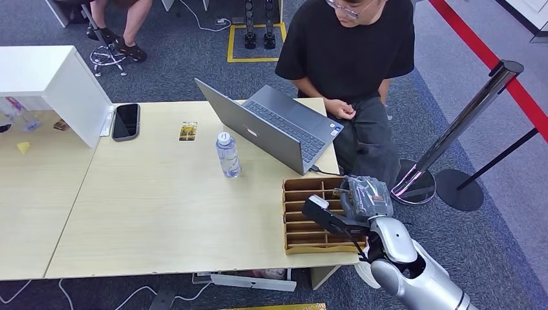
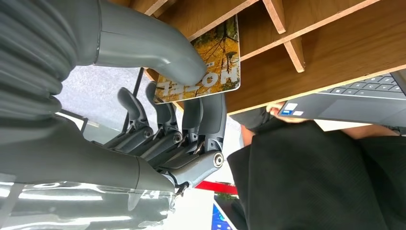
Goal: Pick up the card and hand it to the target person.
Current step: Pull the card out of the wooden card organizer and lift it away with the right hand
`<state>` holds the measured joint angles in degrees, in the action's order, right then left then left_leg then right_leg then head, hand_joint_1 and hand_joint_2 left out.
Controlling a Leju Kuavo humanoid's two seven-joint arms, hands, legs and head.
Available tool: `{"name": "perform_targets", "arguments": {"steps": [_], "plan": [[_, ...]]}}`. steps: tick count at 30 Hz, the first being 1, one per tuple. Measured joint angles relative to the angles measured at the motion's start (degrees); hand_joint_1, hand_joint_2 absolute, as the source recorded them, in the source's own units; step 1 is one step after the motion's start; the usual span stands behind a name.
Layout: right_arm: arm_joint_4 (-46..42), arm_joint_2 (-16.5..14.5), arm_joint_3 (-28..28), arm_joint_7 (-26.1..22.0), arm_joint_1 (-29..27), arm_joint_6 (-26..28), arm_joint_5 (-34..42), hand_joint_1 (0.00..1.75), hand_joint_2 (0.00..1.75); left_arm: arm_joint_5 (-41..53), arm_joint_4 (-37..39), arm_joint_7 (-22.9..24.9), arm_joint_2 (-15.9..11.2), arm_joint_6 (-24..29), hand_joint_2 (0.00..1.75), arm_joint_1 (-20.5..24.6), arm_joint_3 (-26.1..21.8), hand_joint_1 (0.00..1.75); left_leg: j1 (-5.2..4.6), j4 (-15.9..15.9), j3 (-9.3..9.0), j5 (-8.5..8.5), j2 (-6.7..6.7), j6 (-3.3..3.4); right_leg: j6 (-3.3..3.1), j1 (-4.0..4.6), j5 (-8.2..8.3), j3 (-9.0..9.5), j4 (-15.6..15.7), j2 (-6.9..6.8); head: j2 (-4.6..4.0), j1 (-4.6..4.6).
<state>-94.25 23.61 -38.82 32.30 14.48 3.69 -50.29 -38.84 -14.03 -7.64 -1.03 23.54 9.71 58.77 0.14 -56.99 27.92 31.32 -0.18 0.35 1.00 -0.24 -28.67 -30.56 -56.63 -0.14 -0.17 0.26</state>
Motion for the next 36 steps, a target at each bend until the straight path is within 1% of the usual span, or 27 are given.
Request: {"name": "perform_targets", "arguments": {"steps": [3,7,9,16,23,27,31,35,36], "plan": [[0.0,0.0,-0.01,0.0,0.05,0.0,-0.01,1.53,1.75,0.0,0.0,0.01,0.0,0.0,0.0,0.0,0.0,0.0,0.0,0.0,0.0,0.0,0.0,0.0,0.0,0.0,0.0,0.0,0.0,0.0,0.0,0.01],[0.0,0.0,-0.05,0.0,0.19,0.0,-0.01,1.66,1.75,0.0,0.0,-0.01,0.0,0.0,0.0,0.01,0.0,0.0,0.0,0.0,0.0,0.0,0.0,0.0,0.0,0.0,0.0,0.0,0.0,0.0,0.0,0.01],[0.0,0.0,-0.09,0.0,0.25,-0.01,-0.04,1.69,1.75,0.0,0.0,-0.08,0.0,-0.01,0.0,0.01,0.0,0.0,0.0,0.0,0.0,0.0,0.0,0.0,0.0,0.0,0.0,0.0,0.0,0.0,0.0,0.0],[-0.86,0.36,-0.28,1.1,0.53,-0.93,-2.15,1.67,1.75,0.0,0.0,-0.28,0.0,0.0,0.0,-0.01,0.0,0.0,0.0,-0.01,0.0,0.0,0.0,0.0,0.0,0.0,0.0,0.0,0.0,0.0,0.0,0.0],[-6.09,2.33,0.23,3.6,1.2,-5.23,-4.06,1.62,1.75,-0.02,0.0,-0.52,0.0,0.06,0.0,-0.07,0.0,0.0,-0.01,-0.01,0.0,0.0,0.0,0.0,0.0,-0.01,0.0,0.0,0.0,0.0,0.0,0.01],[-8.91,3.34,0.51,4.18,1.86,-6.48,-4.89,1.59,1.75,-0.07,0.0,-0.61,0.0,0.07,0.0,-0.09,0.0,0.0,-0.01,-0.01,0.0,0.0,0.0,0.0,0.0,-0.01,0.0,0.0,0.0,0.0,0.0,0.01],[-9.78,3.7,0.6,4.48,2.12,-7.09,-5.29,1.57,1.75,-0.09,0.0,-0.7,0.0,0.07,0.0,-0.11,0.0,0.0,-0.01,-0.01,0.0,0.0,0.0,0.0,0.0,-0.01,0.0,0.0,0.0,0.0,0.0,0.0],[-18.2,6.67,1.46,7.02,6.37,-14.2,-5.92,1.57,1.75,-0.1,0.0,-1.05,0.0,0.09,0.0,-0.31,-0.02,0.0,-0.01,-0.02,-0.01,0.0,0.0,0.0,0.01,-0.01,0.01,0.0,0.0,0.0,0.0,0.01],[-19.54,7.17,1.69,7.23,7.14,-14.81,-5.89,1.59,1.75,-0.09,0.0,-1.04,0.0,0.08,0.0,-0.34,-0.02,0.0,-0.01,-0.02,0.0,0.0,0.0,0.0,0.01,-0.01,0.0,0.0,0.0,0.0,0.0,0.01]]}}
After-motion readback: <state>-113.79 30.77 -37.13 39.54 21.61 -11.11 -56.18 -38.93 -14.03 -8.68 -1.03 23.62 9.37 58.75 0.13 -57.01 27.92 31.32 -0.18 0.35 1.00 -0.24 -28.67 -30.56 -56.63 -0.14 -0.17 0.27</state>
